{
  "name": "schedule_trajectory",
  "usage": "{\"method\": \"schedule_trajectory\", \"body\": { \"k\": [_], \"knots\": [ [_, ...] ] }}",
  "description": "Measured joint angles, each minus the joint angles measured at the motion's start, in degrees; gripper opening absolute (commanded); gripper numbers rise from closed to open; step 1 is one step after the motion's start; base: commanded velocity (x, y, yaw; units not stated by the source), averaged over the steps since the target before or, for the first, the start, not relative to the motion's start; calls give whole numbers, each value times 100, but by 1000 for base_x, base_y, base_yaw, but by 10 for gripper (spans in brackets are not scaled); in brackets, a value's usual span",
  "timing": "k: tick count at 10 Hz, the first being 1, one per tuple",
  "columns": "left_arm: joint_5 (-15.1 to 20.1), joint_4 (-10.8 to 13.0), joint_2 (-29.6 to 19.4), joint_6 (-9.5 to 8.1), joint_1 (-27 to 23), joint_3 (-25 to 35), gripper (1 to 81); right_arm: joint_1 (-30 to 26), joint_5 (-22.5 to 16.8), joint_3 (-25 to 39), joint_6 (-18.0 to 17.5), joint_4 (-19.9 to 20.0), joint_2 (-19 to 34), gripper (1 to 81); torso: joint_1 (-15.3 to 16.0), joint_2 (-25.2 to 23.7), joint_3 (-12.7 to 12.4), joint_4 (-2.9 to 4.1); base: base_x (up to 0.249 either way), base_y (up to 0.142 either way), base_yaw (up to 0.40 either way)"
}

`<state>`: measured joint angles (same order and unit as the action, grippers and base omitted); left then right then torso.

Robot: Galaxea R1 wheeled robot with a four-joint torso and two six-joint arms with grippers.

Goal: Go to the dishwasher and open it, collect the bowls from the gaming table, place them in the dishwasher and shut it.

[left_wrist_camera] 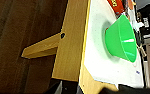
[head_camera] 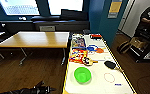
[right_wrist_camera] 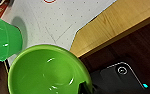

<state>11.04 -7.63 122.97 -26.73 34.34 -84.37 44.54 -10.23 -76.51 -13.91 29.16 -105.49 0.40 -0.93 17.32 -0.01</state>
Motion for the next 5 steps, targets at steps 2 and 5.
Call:
{"method": "schedule_trajectory", "body": {
  "k": [2, 5],
  "knots": [
    [282, -11, 363, -2, -59, -468, 811, 429, 390, 228, 187, -2, 4, 10, 0, 0, 0, 0, 0, 0, 0],
    [557, -68, 931, -2, -562, -896, 811, 912, 924, 556, 468, 2, 0, 10, 0, 0, 0, 0, 0, 0, 0]
  ]
}}
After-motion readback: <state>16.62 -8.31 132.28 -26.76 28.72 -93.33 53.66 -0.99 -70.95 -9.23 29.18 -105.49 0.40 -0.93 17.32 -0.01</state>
